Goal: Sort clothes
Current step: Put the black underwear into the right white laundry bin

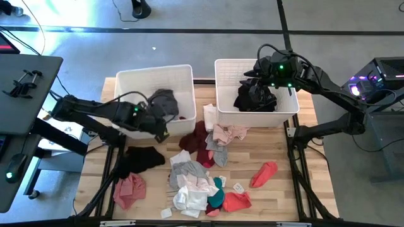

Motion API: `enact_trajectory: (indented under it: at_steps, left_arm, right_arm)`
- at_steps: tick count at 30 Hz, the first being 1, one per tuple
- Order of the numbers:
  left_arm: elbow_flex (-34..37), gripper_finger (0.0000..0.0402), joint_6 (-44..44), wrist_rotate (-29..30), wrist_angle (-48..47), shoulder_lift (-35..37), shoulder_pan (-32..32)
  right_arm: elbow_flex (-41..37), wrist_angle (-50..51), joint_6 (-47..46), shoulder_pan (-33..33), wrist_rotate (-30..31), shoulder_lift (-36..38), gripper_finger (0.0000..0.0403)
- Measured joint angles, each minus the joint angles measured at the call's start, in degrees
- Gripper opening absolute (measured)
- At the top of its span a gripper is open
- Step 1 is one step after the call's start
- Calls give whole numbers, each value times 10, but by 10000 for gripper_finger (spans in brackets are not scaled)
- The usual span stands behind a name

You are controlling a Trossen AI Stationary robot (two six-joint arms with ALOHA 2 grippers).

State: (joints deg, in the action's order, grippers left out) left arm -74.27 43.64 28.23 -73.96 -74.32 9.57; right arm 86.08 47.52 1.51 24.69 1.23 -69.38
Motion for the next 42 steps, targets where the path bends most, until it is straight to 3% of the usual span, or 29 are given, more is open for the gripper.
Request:
enact_trajectory:
  at_steps: [11, 19, 26, 33, 37, 42]
  left_arm:
    - [50, 126, -299, 41, -26, 0, -96]
    - [43, 126, -344, 83, -82, 1, -109]
    - [-29, 126, -258, -4, -93, 0, -92]
    - [-152, 126, -199, -30, -94, 1, -74]
    - [-199, 126, -209, -125, -69, 2, -50]
    - [-165, 126, -193, -234, -68, -8, 17]
  right_arm:
    - [0, 13, -14, 0, -9, 0, 171]
    - [0, 15, -17, 0, -13, 0, 171]
    - [0, 15, -17, 0, -13, 0, 171]
    - [0, 10, -15, 0, -13, 0, 171]
    - [0, 10, -15, 0, -13, 0, 171]
    - [0, 11, -11, 0, -13, 0, 171]
